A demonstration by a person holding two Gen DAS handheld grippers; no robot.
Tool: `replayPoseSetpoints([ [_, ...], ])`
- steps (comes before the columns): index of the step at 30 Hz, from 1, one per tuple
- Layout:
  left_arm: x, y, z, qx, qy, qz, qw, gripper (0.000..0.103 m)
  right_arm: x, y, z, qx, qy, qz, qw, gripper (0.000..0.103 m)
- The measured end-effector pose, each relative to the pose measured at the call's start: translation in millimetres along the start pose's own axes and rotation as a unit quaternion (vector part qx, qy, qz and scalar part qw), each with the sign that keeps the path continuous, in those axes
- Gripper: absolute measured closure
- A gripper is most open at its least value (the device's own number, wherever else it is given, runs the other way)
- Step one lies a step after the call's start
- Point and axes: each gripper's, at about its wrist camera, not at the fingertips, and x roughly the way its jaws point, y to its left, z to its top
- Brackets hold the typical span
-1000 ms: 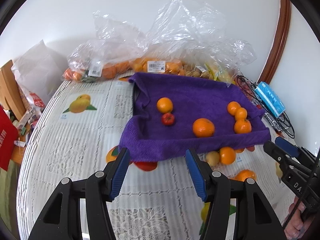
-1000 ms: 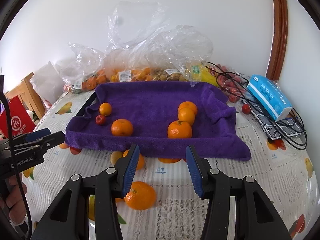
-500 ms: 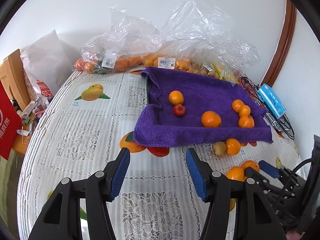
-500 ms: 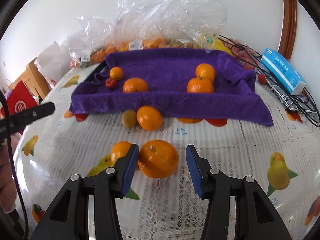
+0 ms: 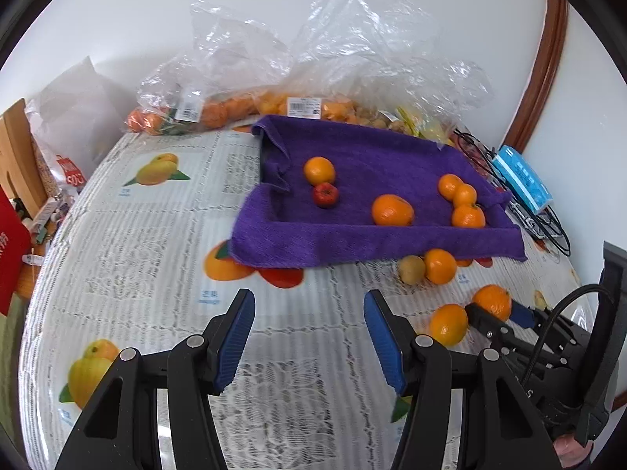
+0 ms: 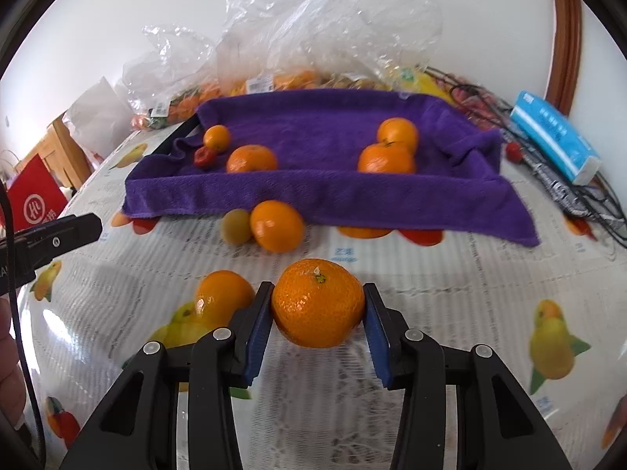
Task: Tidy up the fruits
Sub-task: 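Grasp a large orange on the tablecloth with the right tool, then lift the large orange with the right tool while the left tool grasps an orange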
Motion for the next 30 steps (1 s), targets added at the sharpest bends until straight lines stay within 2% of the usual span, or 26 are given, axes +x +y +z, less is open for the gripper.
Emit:
replayPoseSetpoints([
  [14,15.6,-66.3,-14.4,0.042,0.02,-0.034,0.9983,0.047,-29.8,-77.8,-11.5,0.047,-0.016,-0.045,0.998,0.059],
  [30,31.9,-113.2,-25.0,0.077,0.039,-0.073,0.9936,0.047,-36.3,-95.4,-26.7,0.045,-0.02,-0.056,0.997,0.059],
])
